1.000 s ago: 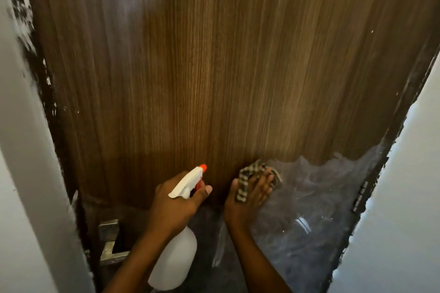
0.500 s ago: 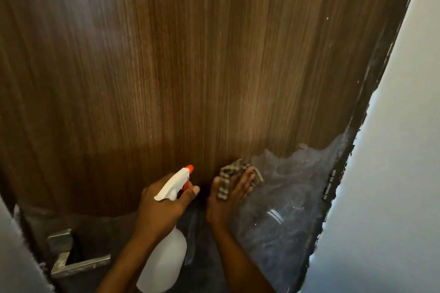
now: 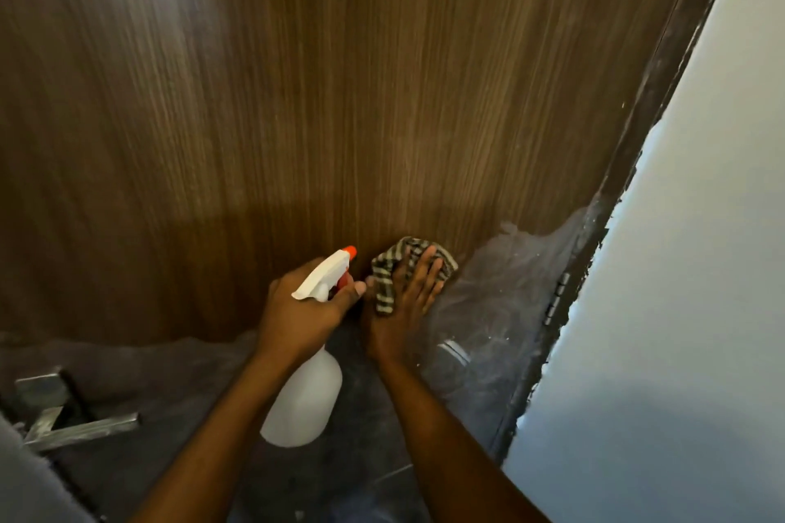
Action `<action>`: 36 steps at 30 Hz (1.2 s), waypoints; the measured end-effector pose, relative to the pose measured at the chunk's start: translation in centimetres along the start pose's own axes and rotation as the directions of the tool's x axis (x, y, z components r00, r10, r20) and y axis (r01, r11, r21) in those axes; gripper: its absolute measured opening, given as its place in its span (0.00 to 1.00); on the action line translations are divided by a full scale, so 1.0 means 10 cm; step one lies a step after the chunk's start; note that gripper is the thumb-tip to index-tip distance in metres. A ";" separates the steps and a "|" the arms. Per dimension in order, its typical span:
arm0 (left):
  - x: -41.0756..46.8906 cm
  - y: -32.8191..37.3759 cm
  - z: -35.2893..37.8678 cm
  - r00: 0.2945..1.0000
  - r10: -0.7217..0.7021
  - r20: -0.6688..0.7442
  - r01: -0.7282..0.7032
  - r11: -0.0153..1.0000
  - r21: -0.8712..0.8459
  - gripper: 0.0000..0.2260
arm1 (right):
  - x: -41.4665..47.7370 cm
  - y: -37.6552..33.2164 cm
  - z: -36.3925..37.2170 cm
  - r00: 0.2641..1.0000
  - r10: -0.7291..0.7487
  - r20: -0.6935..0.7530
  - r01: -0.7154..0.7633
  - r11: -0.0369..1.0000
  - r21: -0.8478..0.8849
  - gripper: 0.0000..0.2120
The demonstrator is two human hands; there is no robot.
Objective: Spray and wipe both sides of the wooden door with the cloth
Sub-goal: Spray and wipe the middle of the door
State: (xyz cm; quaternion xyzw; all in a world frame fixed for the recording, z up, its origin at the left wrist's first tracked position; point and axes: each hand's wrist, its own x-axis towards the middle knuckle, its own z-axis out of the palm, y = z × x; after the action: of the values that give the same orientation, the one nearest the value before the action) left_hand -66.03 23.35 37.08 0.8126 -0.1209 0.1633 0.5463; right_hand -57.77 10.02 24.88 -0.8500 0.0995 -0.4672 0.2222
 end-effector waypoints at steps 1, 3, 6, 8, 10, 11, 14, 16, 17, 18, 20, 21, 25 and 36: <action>-0.01 0.02 0.06 1.000 0.006 -0.003 -0.006 1.000 0.003 0.21 | 0.03 0.05 -0.05 0.994 0.108 -0.028 -0.105 0.990 0.099 0.36; -0.03 0.02 0.16 1.000 0.002 -0.021 -0.001 1.000 0.008 0.20 | 0.17 0.21 -0.14 0.937 0.349 -0.022 -0.322 0.886 0.333 0.38; -0.08 0.00 0.31 0.998 -0.042 -0.038 0.043 0.999 0.021 0.23 | 0.55 0.60 -0.32 0.796 0.599 0.085 -0.560 0.676 0.479 0.39; -0.10 0.01 0.40 0.998 -0.047 -0.051 0.048 0.999 0.011 0.23 | 0.86 0.76 -0.44 0.775 0.627 0.079 -0.585 0.665 0.464 0.37; -0.11 0.08 0.50 0.996 -0.048 -0.071 0.048 0.999 0.001 0.22 | 1.07 0.72 -0.52 0.798 0.602 0.011 -0.541 0.708 0.454 0.38; -0.12 0.12 0.57 0.996 -0.049 -0.079 0.049 0.999 0.002 0.22 | 1.11 0.66 -0.54 0.834 0.551 -0.028 -0.484 0.755 0.442 0.39; -0.11 0.21 0.73 0.995 -0.032 -0.093 0.033 0.999 0.008 0.20 | 0.86 0.45 -0.42 0.969 0.221 -0.107 -0.184 0.943 0.279 0.34; -0.11 0.27 0.83 0.995 -0.022 -0.094 0.023 1.000 0.009 0.18 | 0.65 0.49 -0.34 0.983 0.157 -0.092 -0.126 0.952 0.278 0.34; -0.10 0.28 0.88 0.995 -0.030 -0.095 0.030 1.000 0.006 0.19 | 0.61 0.60 -0.33 0.979 0.193 -0.072 -0.163 0.938 0.305 0.35; -0.11 0.29 0.92 0.994 -0.047 -0.096 0.047 0.999 0.002 0.20 | 0.62 0.71 -0.34 0.965 0.261 -0.036 -0.236 0.916 0.324 0.35; -0.13 0.30 1.00 0.992 -0.084 -0.095 0.085 0.996 0.005 0.24 | 0.78 1.00 -0.41 0.861 0.506 0.046 -0.482 0.784 0.391 0.36; -0.13 0.31 1.03 0.991 -0.096 -0.093 0.097 0.995 0.013 0.25 | 0.93 1.13 -0.45 0.785 0.615 0.075 -0.577 0.680 0.452 0.38; -0.15 0.35 1.16 0.988 -0.131 -0.081 0.133 0.991 0.016 0.26 | 1.66 1.45 -0.73 0.666 0.743 0.069 -0.640 0.521 0.565 0.43; -0.18 0.54 1.65 0.994 -0.110 -0.009 0.109 0.992 -0.058 0.26 | 1.31 1.65 -0.86 0.771 0.613 0.172 -0.633 0.705 0.319 0.37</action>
State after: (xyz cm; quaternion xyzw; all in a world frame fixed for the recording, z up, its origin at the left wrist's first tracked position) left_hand -67.53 6.02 35.17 0.8011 -0.0774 0.1346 0.5781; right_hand -57.17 -11.88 30.95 -0.7229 0.2875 -0.3518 0.5207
